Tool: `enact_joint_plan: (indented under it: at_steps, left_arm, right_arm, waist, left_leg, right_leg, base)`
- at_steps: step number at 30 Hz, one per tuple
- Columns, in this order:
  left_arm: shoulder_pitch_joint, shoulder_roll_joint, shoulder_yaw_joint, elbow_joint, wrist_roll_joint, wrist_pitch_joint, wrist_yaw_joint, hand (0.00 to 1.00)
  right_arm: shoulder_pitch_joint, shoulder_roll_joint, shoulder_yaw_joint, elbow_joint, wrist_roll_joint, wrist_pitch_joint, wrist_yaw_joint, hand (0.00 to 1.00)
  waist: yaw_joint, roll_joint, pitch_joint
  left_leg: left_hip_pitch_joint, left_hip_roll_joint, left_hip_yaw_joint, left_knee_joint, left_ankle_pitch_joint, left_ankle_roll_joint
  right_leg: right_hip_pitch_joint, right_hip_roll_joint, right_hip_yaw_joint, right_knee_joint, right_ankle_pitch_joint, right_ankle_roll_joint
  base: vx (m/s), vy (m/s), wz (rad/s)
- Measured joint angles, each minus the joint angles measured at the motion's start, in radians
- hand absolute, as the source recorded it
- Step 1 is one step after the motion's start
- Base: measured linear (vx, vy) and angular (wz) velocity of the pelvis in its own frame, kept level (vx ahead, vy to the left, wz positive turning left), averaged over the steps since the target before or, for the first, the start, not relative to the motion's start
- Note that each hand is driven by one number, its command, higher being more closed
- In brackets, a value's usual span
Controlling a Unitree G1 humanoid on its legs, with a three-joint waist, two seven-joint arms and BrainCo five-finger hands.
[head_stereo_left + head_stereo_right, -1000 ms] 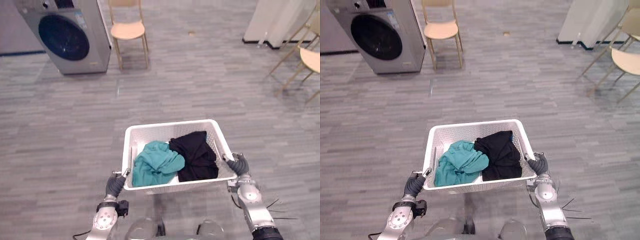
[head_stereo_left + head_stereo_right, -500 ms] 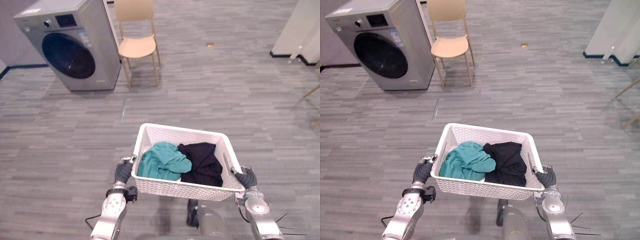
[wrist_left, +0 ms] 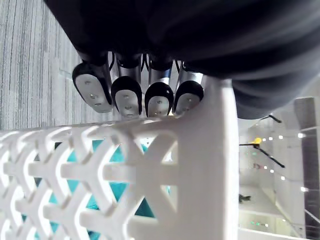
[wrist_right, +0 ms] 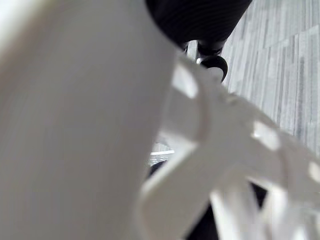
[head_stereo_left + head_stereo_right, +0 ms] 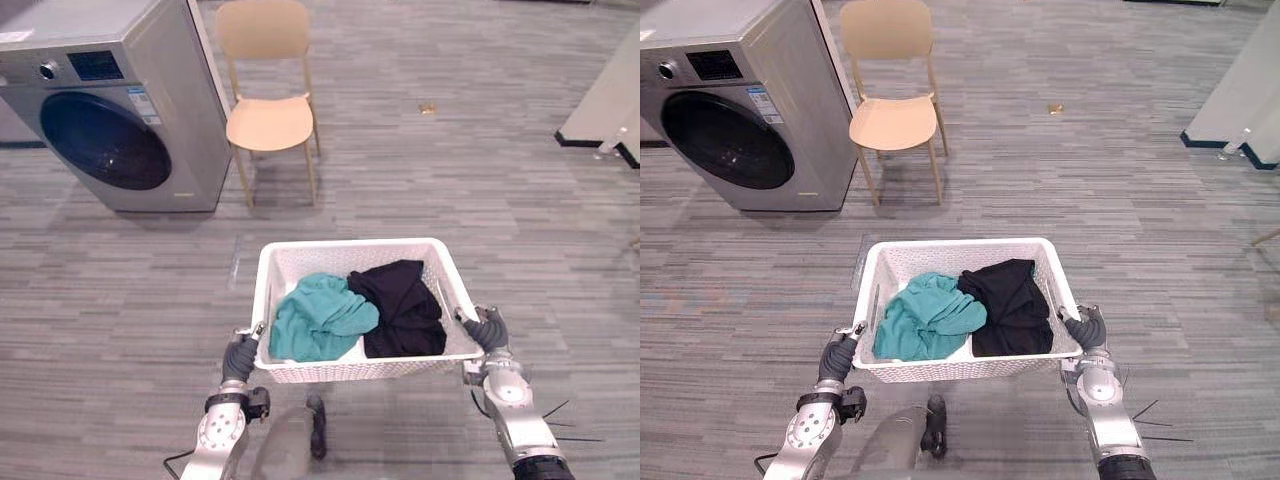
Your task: Pick up the laundry basket with both hands and put the clothes into the washing machine.
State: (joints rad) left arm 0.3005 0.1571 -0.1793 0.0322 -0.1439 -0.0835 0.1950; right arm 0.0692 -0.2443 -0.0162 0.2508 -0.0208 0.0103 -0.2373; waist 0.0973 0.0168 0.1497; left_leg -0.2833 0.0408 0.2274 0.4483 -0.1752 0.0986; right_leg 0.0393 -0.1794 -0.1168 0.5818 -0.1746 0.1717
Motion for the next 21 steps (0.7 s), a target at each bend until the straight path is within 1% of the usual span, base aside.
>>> enact_joint_plan:
  at_steps: [1, 2, 3, 4, 5, 6, 7, 8, 9, 10, 11, 12, 13, 14, 15, 16, 17, 18, 19, 20, 21]
  left_arm:
    - [-0.002, 0.016, 0.0, 0.001, 0.0, 0.012, 0.0, 1.0]
    - [0.006, 0.019, 0.0, 0.005, 0.0, 0.014, 0.0, 1.0]
    - [0.009, 0.027, 0.0, 0.01, 0.001, 0.015, 0.0, 1.0]
    - [0.006, 0.031, -0.001, 0.01, 0.001, 0.015, 0.0, 1.0]
    - [-0.003, 0.046, -0.001, 0.01, 0.001, 0.012, 0.0, 1.0]
    - [-0.017, 0.059, -0.001, 0.011, 0.001, 0.012, 0.0, 1.0]
    - [-0.024, 0.063, -0.002, 0.011, 0.002, 0.011, 0.0, 1.0]
    - [-0.039, 0.065, -0.003, 0.018, 0.002, 0.011, 0.0, 1.0]
    - [-0.044, 0.065, -0.008, 0.022, 0.008, 0.012, 0.0, 1.0]
    - [-0.043, 0.065, -0.008, 0.023, 0.01, 0.012, 0.0, 1.0]
    - [-0.042, 0.073, -0.019, 0.031, 0.021, 0.011, 0.0, 1.0]
    - [-0.045, 0.069, -0.036, 0.052, 0.027, 0.011, -0.001, 1.0]
    - [-0.045, 0.052, -0.04, 0.066, 0.029, 0.012, -0.001, 1.0]
    - [-0.041, 0.041, -0.04, 0.067, 0.029, 0.013, 0.0, 1.0]
    - [-0.044, 0.038, -0.04, 0.066, 0.029, 0.01, 0.0, 1.0]
    - [-0.039, 0.037, -0.035, 0.066, 0.029, 0.01, 0.0, 1.0]
    - [-0.028, 0.038, -0.025, 0.066, 0.029, 0.01, 0.001, 1.0]
    - [-0.024, 0.04, -0.023, 0.065, 0.028, 0.007, 0.002, 1.0]
    - [-0.021, 0.044, -0.022, 0.064, 0.028, 0.001, 0.001, 1.0]
    - [-0.013, 0.044, -0.023, 0.064, 0.028, -0.006, 0.001, 1.0]
    - [-0.013, 0.042, -0.023, 0.064, 0.028, -0.008, 0.001, 1.0]
  right_arm:
    - [0.005, 0.019, 0.0, 0.028, -0.001, 0.0, 0.001, 1.0]
    - [0.011, 0.029, 0.003, 0.051, -0.003, 0.001, 0.002, 1.0]
    - [0.027, 0.037, 0.008, 0.06, -0.006, 0.0, 0.002, 1.0]
    - [0.029, 0.037, 0.009, 0.06, -0.007, 0.0, 0.002, 1.0]
    - [0.026, 0.038, 0.016, 0.058, -0.007, -0.003, 0.002, 1.0]
    - [0.026, 0.037, 0.018, 0.051, -0.007, -0.005, 0.002, 1.0]
    - [0.026, 0.037, 0.018, 0.047, -0.007, -0.005, 0.002, 1.0]
    - [0.028, 0.036, 0.018, 0.044, -0.006, -0.005, 0.002, 1.0]
    - [0.035, 0.033, 0.018, 0.044, -0.007, -0.004, 0.002, 1.0]
    - [0.037, 0.033, 0.018, 0.044, -0.007, -0.004, 0.001, 1.0]
    - [0.059, 0.032, 0.018, 0.042, -0.007, -0.004, 0.001, 1.0]
    - [0.077, 0.018, 0.017, 0.042, -0.007, -0.003, 0.0, 1.0]
    - [0.081, 0.009, 0.016, 0.042, -0.007, 0.0, 0.0, 1.0]
    - [0.081, 0.001, 0.016, 0.037, -0.008, 0.002, 0.0, 1.0]
    - [0.086, -0.007, 0.016, 0.008, -0.007, 0.008, 0.0, 1.0]
    - [0.092, -0.008, 0.017, -0.02, -0.005, 0.015, -0.001, 1.0]
    - [0.116, 0.001, 0.019, -0.075, 0.003, 0.019, -0.005, 1.0]
    - [0.132, 0.006, 0.018, -0.116, 0.004, 0.019, -0.016, 1.0]
    - [0.133, 0.008, 0.018, -0.138, 0.004, 0.018, -0.022, 1.0]
    - [0.131, 0.008, 0.015, -0.165, 0.005, 0.015, -0.026, 1.0]
    - [0.123, 0.007, 0.013, -0.17, 0.01, 0.007, -0.026, 1.0]
  waist:
    - [-0.015, -0.02, 0.012]
    - [-0.028, -0.022, 0.014]
    - [-0.036, -0.009, 0.016]
    - [-0.043, -0.005, 0.016]
    - [-0.057, 0.0, 0.015]
    - [-0.065, 0.003, 0.017]
    - [-0.073, 0.005, 0.018]
    - [-0.092, 0.006, 0.019]
    - [-0.11, -0.005, 0.016]
    - [-0.111, -0.006, 0.016]
    - [-0.115, -0.028, 0.006]
    - [-0.14, -0.015, -0.005]
    - [-0.139, 0.012, -0.019]
    - [-0.13, 0.049, -0.028]
    - [-0.128, 0.085, -0.016]
    - [-0.113, 0.098, -0.013]
    - [-0.077, 0.106, -0.013]
    - [-0.073, 0.09, -0.002]
    - [-0.07, 0.074, 0.008]
    - [-0.068, 0.048, 0.014]
    - [-0.055, 0.032, 0.01]
  left_leg:
    - [0.092, -0.051, -0.003, -0.028, -0.041, 0.01]
    - [0.171, -0.075, -0.008, -0.061, -0.061, 0.017]
    - [0.302, -0.092, -0.022, -0.14, -0.071, 0.017]
    - [0.335, -0.095, -0.033, -0.17, -0.071, 0.017]
    - [0.397, -0.098, -0.052, -0.229, -0.071, 0.017]
    - [0.435, -0.097, -0.072, -0.267, -0.071, 0.015]
    - [0.455, -0.095, -0.087, -0.283, -0.074, 0.01]
    - [0.495, -0.092, -0.114, -0.3, -0.089, -0.016]
    - [0.549, -0.099, -0.147, -0.309, -0.116, -0.057]
    - [0.552, -0.101, -0.151, -0.31, -0.119, -0.062]
    - [0.602, -0.122, -0.192, -0.297, -0.146, -0.076]
    - [0.621, -0.111, -0.238, -0.245, -0.181, -0.083]
    - [0.607, -0.09, -0.247, -0.198, -0.186, -0.085]
    - [0.499, -0.051, -0.25, 0.051, -0.174, -0.106]
    - [0.379, 0.001, -0.234, 0.334, -0.085, -0.203]
    - [0.323, 0.042, -0.221, 0.471, -0.011, -0.236]
    - [0.234, 0.124, -0.175, 0.686, -0.009, -0.24]
    - [0.172, 0.165, -0.154, 0.768, -0.03, -0.205]
    - [0.134, 0.175, -0.134, 0.773, -0.049, -0.174]
    - [0.076, 0.178, -0.106, 0.732, -0.078, -0.126]
    - [0.023, 0.173, -0.088, 0.639, -0.096, -0.102]
  right_leg:
    - [-0.105, -0.056, 0.025, 0.328, 0.035, -0.003]
    - [-0.149, -0.068, 0.036, 0.478, 0.021, -0.027]
    - [-0.214, -0.06, 0.019, 0.545, -0.016, -0.075]
    - [-0.237, -0.057, 0.001, 0.531, -0.026, -0.084]
    - [-0.296, -0.043, -0.048, 0.472, -0.052, -0.098]
    - [-0.347, -0.025, -0.083, 0.386, -0.067, -0.112]
    - [-0.376, -0.01, -0.098, 0.309, -0.068, -0.115]
    - [-0.414, 0.031, -0.1, 0.074, -0.038, -0.098]
    - [-0.416, 0.062, -0.089, -0.192, 0.07, -0.099]
    - [-0.414, 0.065, -0.087, -0.218, 0.085, -0.101]
    - [-0.417, 0.066, -0.066, -0.301, 0.182, -0.14]
    - [-0.423, 0.067, -0.037, -0.214, 0.28, -0.181]
    - [-0.432, 0.074, -0.059, -0.161, 0.227, -0.185]
    - [-0.403, 0.094, -0.079, -0.149, 0.158, -0.186]
    - [-0.349, 0.126, -0.102, -0.167, 0.128, -0.191]
    - [-0.32, 0.148, -0.104, -0.173, 0.11, -0.202]
    - [-0.252, 0.184, -0.108, -0.18, 0.075, -0.217]
    - [-0.173, 0.188, -0.116, -0.207, 0.045, -0.215]
    - [-0.121, 0.181, -0.115, -0.236, 0.034, -0.211]
    - [-0.056, 0.168, -0.105, -0.29, 0.026, -0.202]
    - [-0.012, 0.155, -0.092, -0.335, 0.026, -0.193]
  base:
    - [0.61, 0.265, 0.25]
    - [0.85, 0.314, 0.31]
    - [0.59, 0.175, 0.23]
    - [0.69, 0.175, 0.28]
    - [0.56, 0.096, 0.36]
    - [0.56, 0.076, 0.42]
    - [0.55, 0.038, 0.63]
    - [0.58, -0.008, 0.9]
    - [0.61, -0.031, 0.83]
    - [0.66, -0.079, 0.81]
    - [0.7, -0.14, 0.93]
    - [0.69, -0.153, 0.95]
    - [0.67, -0.179, 0.74]
    - [0.63, -0.164, 0.39]
    - [0.63, -0.159, 0.27]
    - [0.62, -0.138, -0.13]
    - [0.6, -0.112, -0.21]
    - [0.71, -0.116, -0.09]
    - [0.67, -0.075, 0.2]
    - [0.53, -0.025, -0.01]
    - [0.5, 0.047, -0.14]
